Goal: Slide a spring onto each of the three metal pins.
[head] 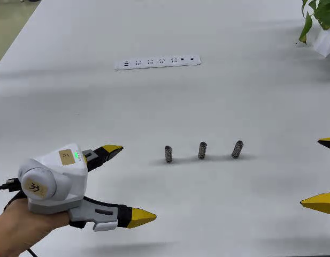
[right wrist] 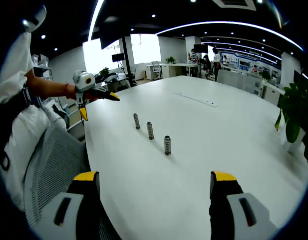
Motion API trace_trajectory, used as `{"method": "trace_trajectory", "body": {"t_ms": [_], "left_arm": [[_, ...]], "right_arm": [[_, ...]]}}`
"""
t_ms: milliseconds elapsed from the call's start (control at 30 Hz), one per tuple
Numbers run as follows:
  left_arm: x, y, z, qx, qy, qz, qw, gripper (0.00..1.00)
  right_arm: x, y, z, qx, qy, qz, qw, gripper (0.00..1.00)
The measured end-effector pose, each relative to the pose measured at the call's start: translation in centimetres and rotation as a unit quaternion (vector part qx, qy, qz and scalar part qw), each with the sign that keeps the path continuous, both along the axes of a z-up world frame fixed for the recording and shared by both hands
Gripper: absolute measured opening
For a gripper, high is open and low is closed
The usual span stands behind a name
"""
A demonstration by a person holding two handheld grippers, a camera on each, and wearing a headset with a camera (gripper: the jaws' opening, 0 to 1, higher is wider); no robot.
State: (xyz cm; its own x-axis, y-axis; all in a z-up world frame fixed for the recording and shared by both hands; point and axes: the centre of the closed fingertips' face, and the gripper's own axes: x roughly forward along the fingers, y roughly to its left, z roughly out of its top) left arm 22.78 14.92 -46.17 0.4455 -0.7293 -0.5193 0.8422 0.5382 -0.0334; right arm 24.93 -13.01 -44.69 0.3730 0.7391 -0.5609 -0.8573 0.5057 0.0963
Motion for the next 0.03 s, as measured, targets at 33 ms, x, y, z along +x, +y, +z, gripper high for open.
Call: {"method": "trace_trajectory", "body": {"t_ms": [33], "left_arm": [[0.01,0.01,0.00,0.000,0.000,0.000,1.0000,1.00]], "right_arm": [[-0.01,0.02,0.01,0.000,0.000,0.001,1.0000,0.92]]}}
